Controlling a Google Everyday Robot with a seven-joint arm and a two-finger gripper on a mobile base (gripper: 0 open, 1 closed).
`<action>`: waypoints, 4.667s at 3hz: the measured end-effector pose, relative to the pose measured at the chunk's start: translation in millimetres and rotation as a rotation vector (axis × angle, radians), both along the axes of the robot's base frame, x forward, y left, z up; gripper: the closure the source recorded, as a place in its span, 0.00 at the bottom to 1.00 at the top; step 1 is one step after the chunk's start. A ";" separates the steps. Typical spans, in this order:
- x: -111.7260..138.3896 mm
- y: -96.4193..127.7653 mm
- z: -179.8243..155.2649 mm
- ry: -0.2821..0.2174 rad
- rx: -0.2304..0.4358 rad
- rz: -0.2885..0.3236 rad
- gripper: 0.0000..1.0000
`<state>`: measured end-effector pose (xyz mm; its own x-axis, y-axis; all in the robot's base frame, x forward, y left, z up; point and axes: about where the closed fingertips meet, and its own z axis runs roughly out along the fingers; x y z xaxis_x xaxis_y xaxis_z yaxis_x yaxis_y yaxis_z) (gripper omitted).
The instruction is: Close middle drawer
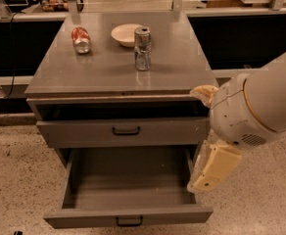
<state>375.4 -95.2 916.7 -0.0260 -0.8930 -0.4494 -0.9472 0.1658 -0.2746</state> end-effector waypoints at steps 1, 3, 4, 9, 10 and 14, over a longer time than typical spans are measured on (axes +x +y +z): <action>1.6 0.0 5.3 0.005 -0.049 -0.002 0.00; -11.6 -49.4 -127.4 0.092 0.098 -0.067 0.00; -31.5 -70.1 -205.1 0.117 0.134 -0.076 0.00; -30.6 -87.8 -386.4 -0.005 0.290 -0.151 0.66; -39.5 -78.9 -414.0 0.008 0.338 -0.140 0.88; 12.4 -27.0 -539.3 -0.050 0.490 -0.173 1.00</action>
Offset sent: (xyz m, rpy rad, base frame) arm 0.0431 -0.0771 -0.1445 0.1166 -0.1242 -0.0504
